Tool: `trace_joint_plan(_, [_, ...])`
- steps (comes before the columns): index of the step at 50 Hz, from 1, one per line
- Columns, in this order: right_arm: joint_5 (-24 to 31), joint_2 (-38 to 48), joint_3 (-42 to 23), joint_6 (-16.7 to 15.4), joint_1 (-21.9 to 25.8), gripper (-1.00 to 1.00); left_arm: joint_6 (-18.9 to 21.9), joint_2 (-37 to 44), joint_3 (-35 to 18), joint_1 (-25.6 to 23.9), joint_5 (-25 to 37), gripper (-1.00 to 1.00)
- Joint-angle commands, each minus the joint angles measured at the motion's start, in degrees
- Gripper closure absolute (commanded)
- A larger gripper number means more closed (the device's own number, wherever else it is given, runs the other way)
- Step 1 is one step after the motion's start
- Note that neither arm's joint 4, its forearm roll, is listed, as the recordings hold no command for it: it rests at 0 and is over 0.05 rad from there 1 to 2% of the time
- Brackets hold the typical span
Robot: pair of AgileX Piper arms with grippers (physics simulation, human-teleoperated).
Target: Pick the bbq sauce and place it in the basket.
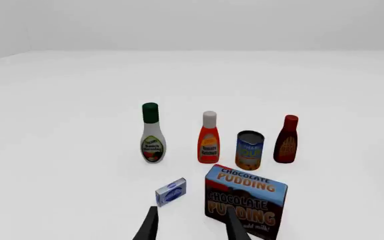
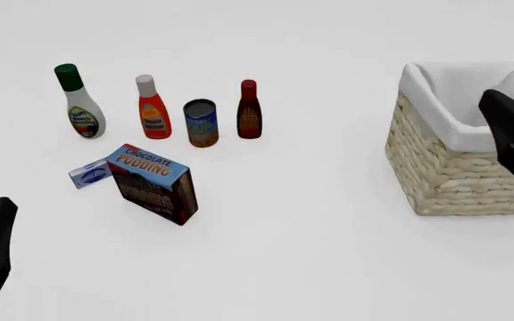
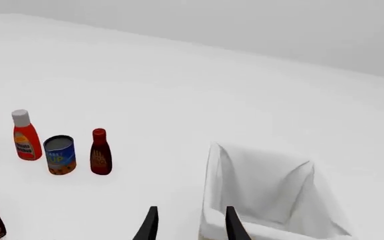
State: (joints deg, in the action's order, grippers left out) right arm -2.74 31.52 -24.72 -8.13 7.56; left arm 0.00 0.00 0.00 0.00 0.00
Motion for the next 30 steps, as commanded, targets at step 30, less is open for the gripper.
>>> trace_joint_plan(30, [11.55,31.88,-31.59,-1.47,6.73,-1.00,0.00,0.00,0.00,0.00,0.00,-1.00])
